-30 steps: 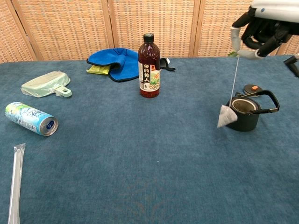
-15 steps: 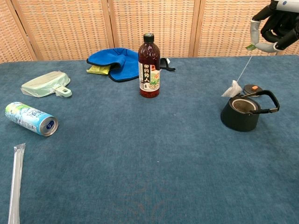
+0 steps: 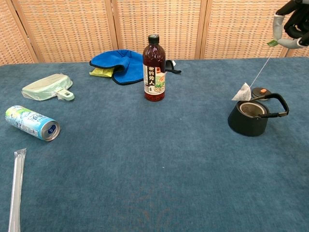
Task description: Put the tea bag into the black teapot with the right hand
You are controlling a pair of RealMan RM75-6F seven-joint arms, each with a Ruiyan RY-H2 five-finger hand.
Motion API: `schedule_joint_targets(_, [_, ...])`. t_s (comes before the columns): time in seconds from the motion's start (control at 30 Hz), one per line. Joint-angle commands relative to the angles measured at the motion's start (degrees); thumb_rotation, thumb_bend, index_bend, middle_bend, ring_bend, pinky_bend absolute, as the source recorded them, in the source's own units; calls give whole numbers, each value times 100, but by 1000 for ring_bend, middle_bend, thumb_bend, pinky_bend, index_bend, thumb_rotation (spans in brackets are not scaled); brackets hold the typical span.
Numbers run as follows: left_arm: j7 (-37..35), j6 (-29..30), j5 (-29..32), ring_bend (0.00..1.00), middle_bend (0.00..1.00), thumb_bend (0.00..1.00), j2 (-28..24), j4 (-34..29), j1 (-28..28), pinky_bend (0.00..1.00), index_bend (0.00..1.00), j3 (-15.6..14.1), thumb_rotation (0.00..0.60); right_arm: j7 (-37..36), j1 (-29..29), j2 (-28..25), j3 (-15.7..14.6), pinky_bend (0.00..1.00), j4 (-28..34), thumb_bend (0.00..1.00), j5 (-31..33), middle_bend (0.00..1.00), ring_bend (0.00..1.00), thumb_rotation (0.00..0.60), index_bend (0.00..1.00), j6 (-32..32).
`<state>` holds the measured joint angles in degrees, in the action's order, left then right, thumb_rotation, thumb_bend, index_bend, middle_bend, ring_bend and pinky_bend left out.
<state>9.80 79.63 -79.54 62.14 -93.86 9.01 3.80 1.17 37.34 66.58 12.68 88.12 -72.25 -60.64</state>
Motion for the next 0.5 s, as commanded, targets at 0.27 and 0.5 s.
schedule_joint_targets(0.27, [22,3,18,0,0,477,-7,-19,-3,0,0,1,600,-49,-92,-93,-18,979,77,616,-85,891,866,600,621,-47])
schedule_joint_targets(0.5, [31,14,13,0,0,477,-14,-33,-1,0,0,4,600,-43,-163,-139,-56,979,130,616,-149,891,866,600,621,-84])
